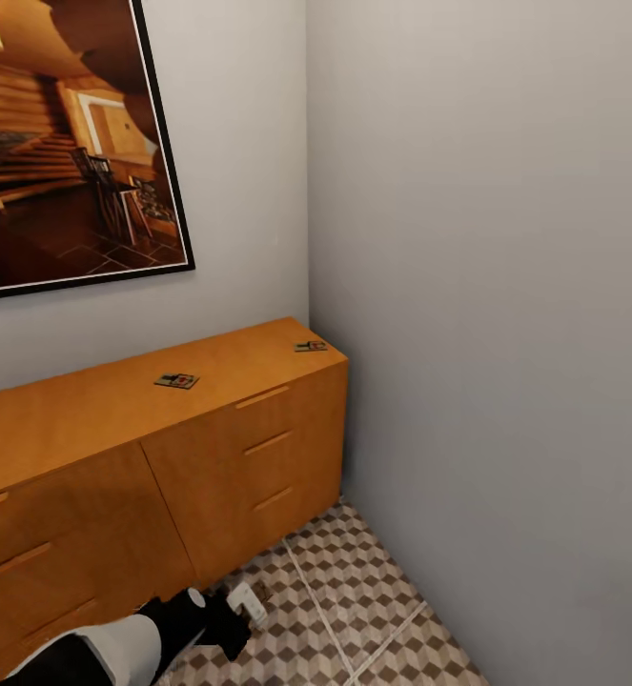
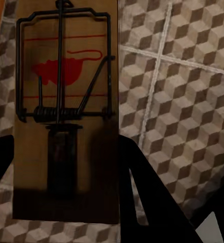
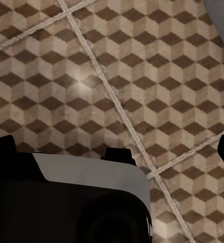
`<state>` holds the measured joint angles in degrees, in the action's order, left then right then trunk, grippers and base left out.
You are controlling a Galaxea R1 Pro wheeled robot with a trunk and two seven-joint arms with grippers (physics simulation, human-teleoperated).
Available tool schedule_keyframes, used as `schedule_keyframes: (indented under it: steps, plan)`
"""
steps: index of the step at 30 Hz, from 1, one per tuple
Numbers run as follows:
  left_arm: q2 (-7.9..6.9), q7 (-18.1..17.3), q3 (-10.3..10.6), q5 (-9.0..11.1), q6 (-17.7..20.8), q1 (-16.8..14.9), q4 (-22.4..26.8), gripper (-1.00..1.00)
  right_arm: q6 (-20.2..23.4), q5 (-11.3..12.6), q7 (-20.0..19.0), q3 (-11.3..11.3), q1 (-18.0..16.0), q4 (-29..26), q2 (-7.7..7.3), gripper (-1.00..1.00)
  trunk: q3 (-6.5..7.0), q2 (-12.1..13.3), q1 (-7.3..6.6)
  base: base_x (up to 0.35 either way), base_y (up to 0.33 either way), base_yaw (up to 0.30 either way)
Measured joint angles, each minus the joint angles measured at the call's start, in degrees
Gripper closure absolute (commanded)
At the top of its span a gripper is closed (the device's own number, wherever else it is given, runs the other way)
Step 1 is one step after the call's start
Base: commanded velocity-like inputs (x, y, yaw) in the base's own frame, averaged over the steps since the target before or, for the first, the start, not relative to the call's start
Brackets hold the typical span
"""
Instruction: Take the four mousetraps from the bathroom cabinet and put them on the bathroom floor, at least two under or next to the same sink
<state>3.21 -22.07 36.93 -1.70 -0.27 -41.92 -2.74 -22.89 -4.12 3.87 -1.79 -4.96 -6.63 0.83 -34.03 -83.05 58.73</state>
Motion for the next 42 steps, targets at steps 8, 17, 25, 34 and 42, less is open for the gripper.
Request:
schedule_keyframes:
  steps: [8,17,25,34,42]
  plan:
    - [-0.18,11.5,-0.5,3.3,-10.6,7.2,-1.3,1.00,-4.9,0.0,0.1,0.0,0.0,-0.2,-1.19,-1.00,0.00,0.0,0.00,0.000,0.000,0.000]
    - [-2.26,21.2,-0.9,12.9,-26.3,14.1,-1.4,1.00,-7.1,-0.1,0.3,0.0,0.0,-3.8,-1.30,-1.00,0.00,0.0,0.00,0.000,0.000,0.000]
    - [-4.56,22.2,-0.9,25.1,-35.6,18.3,-1.6,1.00,-5.6,-0.2,0.5,0.1,0.0,-11.2,-1.34,-1.00,0.00,0.0,0.00,0.000,0.000,0.000]
    - [-6.58,22.9,-0.9,26.7,-39.6,20.1,-1.6,1.00,3.6,-0.1,0.5,0.1,0.0,-21.1,-1.17,-1.00,0.00,0.0,0.00,0.000,0.000,0.000]
    - [-6.56,25.4,-0.9,27.7,-39.9,20.5,-1.5,1.00,2.2,-0.1,0.4,-0.1,0.0,-22.2,-1.15,-1.00,0.00,0.0,0.00,0.000,0.000,0.000]
